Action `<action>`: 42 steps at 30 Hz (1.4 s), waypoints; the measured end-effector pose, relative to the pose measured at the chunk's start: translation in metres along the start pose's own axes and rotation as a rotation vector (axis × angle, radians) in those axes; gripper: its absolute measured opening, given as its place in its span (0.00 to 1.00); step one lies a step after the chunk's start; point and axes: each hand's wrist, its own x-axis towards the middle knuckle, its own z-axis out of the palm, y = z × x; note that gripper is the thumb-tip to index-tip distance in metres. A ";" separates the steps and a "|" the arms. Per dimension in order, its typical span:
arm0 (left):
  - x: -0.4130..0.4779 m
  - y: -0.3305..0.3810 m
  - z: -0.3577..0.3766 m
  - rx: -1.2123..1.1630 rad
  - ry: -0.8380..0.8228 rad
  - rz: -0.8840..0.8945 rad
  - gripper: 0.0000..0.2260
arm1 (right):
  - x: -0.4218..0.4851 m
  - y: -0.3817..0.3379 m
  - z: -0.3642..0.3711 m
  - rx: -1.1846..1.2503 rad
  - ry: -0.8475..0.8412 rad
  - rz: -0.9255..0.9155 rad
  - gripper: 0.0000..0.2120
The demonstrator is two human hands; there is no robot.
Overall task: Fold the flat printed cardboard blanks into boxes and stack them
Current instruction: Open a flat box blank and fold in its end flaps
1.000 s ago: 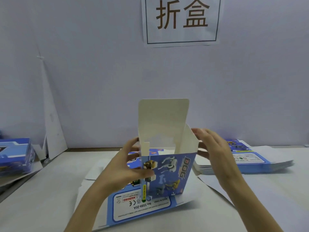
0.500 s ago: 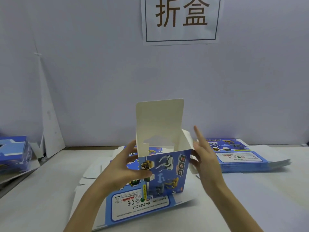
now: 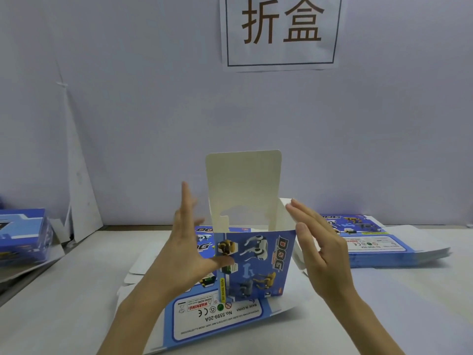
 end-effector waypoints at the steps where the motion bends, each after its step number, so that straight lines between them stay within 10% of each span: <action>1: 0.000 0.002 -0.002 0.100 0.030 0.100 0.59 | 0.001 0.001 -0.001 -0.007 0.001 -0.003 0.16; 5: 0.001 0.003 -0.006 0.310 0.061 0.354 0.43 | 0.002 0.006 -0.003 -0.036 -0.007 -0.035 0.15; 13: -0.005 -0.022 0.009 0.081 0.236 0.319 0.23 | -0.002 0.009 0.001 -0.085 -0.009 -0.067 0.17; 20: -0.022 -0.040 0.041 -0.189 0.305 0.156 0.25 | -0.003 0.009 0.002 -0.081 0.012 -0.039 0.18; 30: -0.027 -0.038 0.083 -0.410 0.317 -0.022 0.39 | -0.030 -0.001 0.035 0.549 -0.028 0.277 0.23; 37: -0.012 -0.027 0.069 -0.330 0.451 -0.043 0.30 | -0.016 -0.014 0.024 0.180 -0.015 0.115 0.20; 42: -0.021 -0.014 0.090 -0.144 0.299 -0.081 0.55 | -0.016 -0.023 0.023 0.161 -0.087 0.005 0.16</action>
